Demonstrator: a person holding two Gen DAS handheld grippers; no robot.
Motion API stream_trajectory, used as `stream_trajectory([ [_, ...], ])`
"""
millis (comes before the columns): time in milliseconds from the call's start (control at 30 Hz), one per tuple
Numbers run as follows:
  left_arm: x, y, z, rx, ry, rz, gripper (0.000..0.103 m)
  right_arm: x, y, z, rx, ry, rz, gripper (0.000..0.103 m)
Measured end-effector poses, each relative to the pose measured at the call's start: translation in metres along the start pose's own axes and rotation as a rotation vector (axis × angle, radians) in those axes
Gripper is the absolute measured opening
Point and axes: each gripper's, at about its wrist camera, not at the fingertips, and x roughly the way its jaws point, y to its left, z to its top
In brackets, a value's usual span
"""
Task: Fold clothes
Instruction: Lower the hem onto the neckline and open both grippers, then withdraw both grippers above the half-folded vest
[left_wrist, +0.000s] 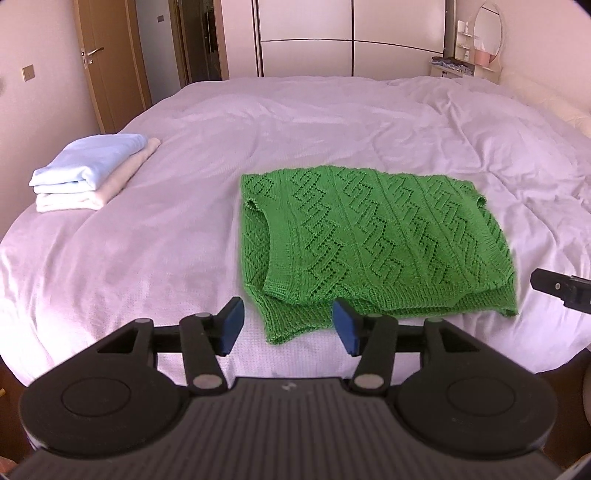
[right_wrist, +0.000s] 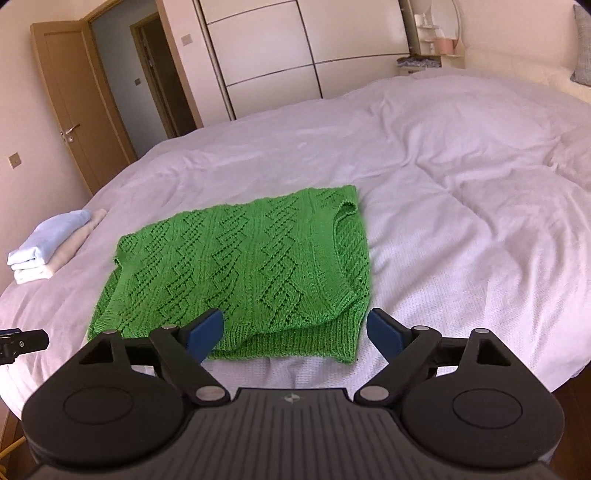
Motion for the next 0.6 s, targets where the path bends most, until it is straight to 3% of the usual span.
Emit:
stream_trajectory([
  [267, 0.002, 0.000, 0.000, 0.003, 0.008, -0.007, 0.051, 0.001, 0.002, 0.000, 0.000, 0.011, -0.005, 0.089],
  [600, 0.032, 0.002, -0.001, 0.004, 0.078, -0.014, 0.051, 0.011, 0.003, 0.000, 0.002, 0.040, -0.012, 0.089],
])
